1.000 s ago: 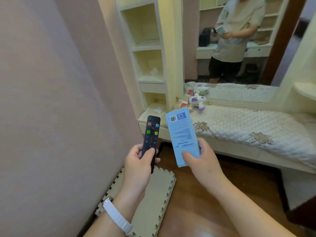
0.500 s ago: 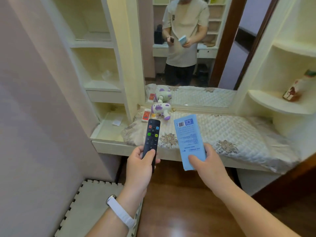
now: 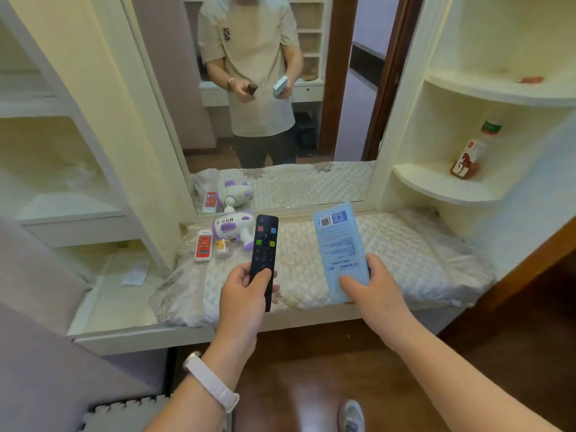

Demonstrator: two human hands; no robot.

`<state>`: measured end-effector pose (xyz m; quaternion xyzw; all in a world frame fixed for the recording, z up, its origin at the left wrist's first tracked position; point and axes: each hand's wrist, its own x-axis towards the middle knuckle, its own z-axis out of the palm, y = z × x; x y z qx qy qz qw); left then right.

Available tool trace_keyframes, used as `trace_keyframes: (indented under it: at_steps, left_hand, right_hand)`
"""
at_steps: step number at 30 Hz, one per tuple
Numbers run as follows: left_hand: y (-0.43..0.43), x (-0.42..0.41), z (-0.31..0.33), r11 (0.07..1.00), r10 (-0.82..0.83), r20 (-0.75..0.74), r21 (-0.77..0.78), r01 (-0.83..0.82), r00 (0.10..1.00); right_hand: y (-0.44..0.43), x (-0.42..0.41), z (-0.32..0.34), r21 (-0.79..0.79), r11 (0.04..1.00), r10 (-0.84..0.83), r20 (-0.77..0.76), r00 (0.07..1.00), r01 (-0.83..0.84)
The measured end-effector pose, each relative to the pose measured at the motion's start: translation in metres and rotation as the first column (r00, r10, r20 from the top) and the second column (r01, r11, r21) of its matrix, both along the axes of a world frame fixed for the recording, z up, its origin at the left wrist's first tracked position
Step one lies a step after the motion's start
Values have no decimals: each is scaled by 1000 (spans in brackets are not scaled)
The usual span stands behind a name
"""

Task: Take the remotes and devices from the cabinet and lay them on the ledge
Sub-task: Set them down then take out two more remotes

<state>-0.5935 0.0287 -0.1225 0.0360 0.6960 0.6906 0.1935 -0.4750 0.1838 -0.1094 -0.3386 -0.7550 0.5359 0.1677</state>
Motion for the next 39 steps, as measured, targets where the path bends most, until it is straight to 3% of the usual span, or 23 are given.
trace_keyframes:
  at_steps: [20, 25, 39]
  left_hand:
    - [175, -135, -53, 938, 278, 119, -248, -242, 953]
    - [185, -165, -91, 924, 280, 209, -324, -204, 937]
    - [221, -272, -201, 900, 178, 400, -435, 15, 899]
  right_hand:
    - [205, -183, -105, -336, 917, 256, 77, 964, -216]
    - [206, -213, -140, -412, 884, 305, 150, 940, -221]
    - [204, -305, -225, -479, 877, 186, 421, 888, 43]
